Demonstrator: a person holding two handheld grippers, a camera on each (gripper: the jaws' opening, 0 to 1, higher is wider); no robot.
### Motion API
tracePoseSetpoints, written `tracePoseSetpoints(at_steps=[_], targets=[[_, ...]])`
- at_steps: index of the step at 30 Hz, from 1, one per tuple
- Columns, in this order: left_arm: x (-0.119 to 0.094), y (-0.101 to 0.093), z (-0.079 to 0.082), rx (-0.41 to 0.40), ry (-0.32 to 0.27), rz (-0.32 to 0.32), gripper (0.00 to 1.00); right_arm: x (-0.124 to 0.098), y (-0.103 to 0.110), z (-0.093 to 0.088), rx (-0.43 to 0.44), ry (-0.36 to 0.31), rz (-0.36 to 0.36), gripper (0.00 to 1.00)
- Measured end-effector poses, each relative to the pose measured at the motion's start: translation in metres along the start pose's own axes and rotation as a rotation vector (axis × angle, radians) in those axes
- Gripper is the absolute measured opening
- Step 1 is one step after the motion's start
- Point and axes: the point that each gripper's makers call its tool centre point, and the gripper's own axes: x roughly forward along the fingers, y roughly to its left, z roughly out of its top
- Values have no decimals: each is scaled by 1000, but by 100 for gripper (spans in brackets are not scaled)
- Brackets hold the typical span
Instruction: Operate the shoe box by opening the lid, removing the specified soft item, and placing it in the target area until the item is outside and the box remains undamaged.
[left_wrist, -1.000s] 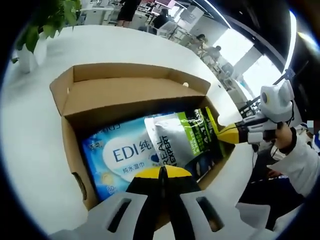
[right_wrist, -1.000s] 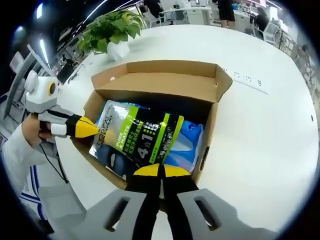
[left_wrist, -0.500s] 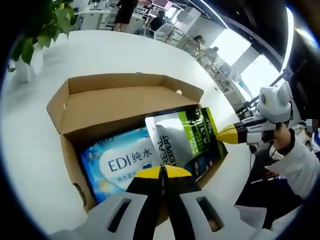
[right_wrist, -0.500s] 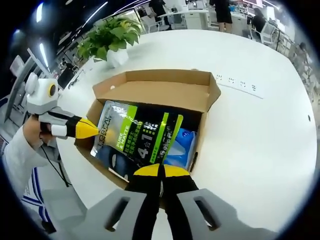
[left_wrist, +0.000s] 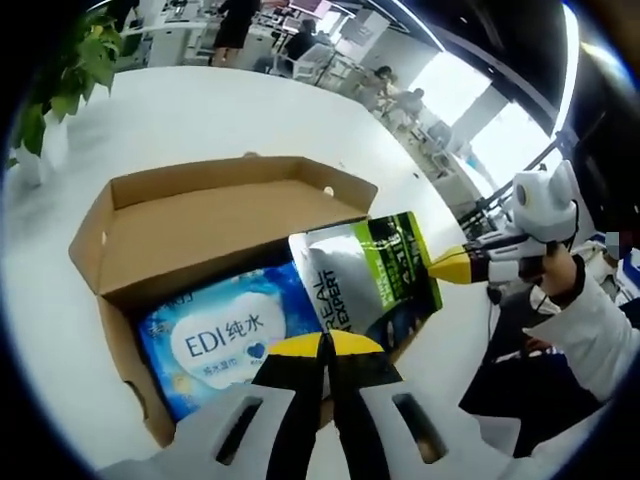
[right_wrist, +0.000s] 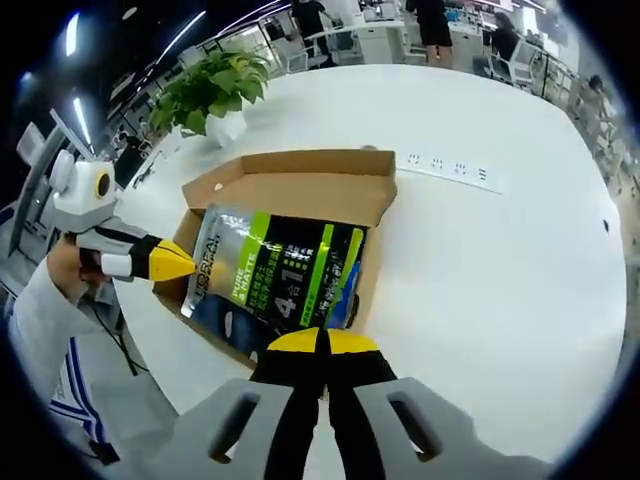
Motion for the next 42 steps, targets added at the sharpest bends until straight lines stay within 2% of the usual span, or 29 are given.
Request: tracePoseSetpoints(at_steps=[10,24,34,42], targets=[[10,-30,9,26,18,-36,0,-25,-21,-8,27,-10,-28,0],[41,-79,17,54,49,-94,0,-56,-66,-20,90,-24,-74,0],[66,-105,18,57,76,-125,0,-69,-100,-25,125,-26,-104,0],[85,-118,20,59,83,-137,0,-73,-124,-33,160,-20,-122,0]])
